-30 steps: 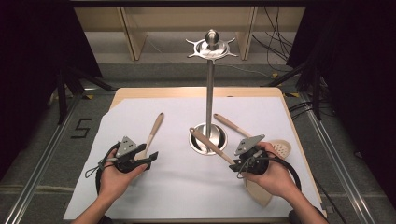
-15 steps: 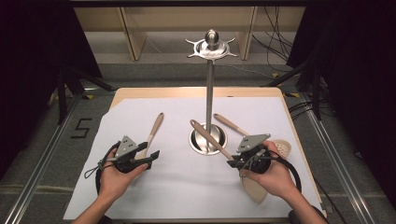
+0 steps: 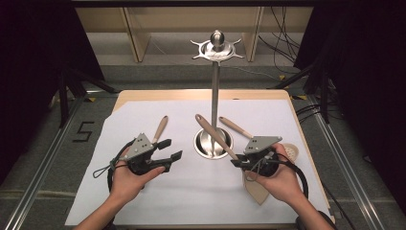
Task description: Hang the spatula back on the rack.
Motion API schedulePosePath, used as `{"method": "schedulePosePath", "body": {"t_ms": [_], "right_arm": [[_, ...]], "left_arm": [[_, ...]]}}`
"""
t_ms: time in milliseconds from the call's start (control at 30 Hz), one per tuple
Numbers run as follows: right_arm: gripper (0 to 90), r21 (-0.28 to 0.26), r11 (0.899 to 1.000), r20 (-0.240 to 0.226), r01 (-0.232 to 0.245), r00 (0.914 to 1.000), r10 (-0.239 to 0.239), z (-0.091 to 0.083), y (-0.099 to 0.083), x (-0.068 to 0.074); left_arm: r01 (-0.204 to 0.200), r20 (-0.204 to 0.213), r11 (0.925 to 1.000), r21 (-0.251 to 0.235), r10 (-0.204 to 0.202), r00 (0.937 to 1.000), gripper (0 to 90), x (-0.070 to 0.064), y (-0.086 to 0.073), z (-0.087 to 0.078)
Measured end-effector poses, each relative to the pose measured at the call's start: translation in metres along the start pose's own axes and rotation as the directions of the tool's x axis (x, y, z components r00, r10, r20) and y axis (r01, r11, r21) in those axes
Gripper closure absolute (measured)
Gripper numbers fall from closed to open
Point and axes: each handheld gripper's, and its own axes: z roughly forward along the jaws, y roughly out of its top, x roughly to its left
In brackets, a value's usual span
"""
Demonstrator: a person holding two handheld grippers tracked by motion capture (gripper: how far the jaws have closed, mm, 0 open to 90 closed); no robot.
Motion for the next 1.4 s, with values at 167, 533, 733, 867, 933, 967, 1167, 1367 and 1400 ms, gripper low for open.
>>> {"method": "schedulePosePath", "body": {"t_ms": [167, 533, 733, 867, 933, 967, 1167, 1367, 1400], "right_arm": [[79.2, -0.032, 0.999, -0.004, -0.003, 1.0000, 0.002, -0.001, 0.004, 0.003], [79.2, -0.093, 0.995, 0.001, -0.020, 0.9998, 0.020, -0.005, 0.009, 0.008], [79.2, -0.106, 0.994, 0.005, -0.014, 0.9999, 0.014, -0.005, 0.011, 0.010], [79.2, -0.125, 0.992, 0.014, -0.004, 0.9999, 0.006, -0.006, 0.013, 0.011], [79.2, -0.140, 0.990, 0.025, 0.008, 0.9997, -0.005, -0.006, 0.014, 0.012], [79.1, -0.142, 0.990, 0.031, 0.008, 0.9995, -0.004, -0.007, 0.014, 0.013], [79.1, -0.154, 0.988, 0.036, -0.004, 0.9993, 0.009, -0.008, 0.015, 0.017], [79.0, -0.174, 0.985, 0.042, 0.017, 0.9991, -0.010, -0.005, 0.016, 0.019], [78.9, -0.177, 0.984, 0.037, 0.018, 0.9992, -0.012, -0.005, 0.016, 0.020]], "left_arm": [[-0.002, 0.081, 0.9995, -0.030, 0.004, 0.9967, 41.6, -0.019, 0.024, 0.016], [0.007, 0.162, 0.9980, -0.063, 0.003, 0.9869, 44.1, -0.041, 0.053, 0.047], [0.043, 0.199, 0.9954, -0.085, -0.025, 0.9797, 47.6, -0.048, 0.064, 0.056], [0.061, 0.206, 0.9931, -0.101, -0.039, 0.9778, 52.3, -0.048, 0.070, 0.060], [0.072, 0.206, 0.9918, -0.106, -0.049, 0.9773, 55.5, -0.048, 0.072, 0.061], [0.072, 0.206, 0.9918, -0.106, -0.049, 0.9773, 56.2, -0.048, 0.072, 0.061], [0.075, 0.214, 0.9892, -0.126, -0.047, 0.9756, 65.0, -0.049, 0.075, 0.062], [0.105, 0.293, 0.9855, -0.133, -0.062, 0.9541, 72.9, -0.057, 0.081, 0.060], [0.100, 0.299, 0.9859, -0.134, -0.056, 0.9526, 73.6, -0.058, 0.082, 0.060]]}}
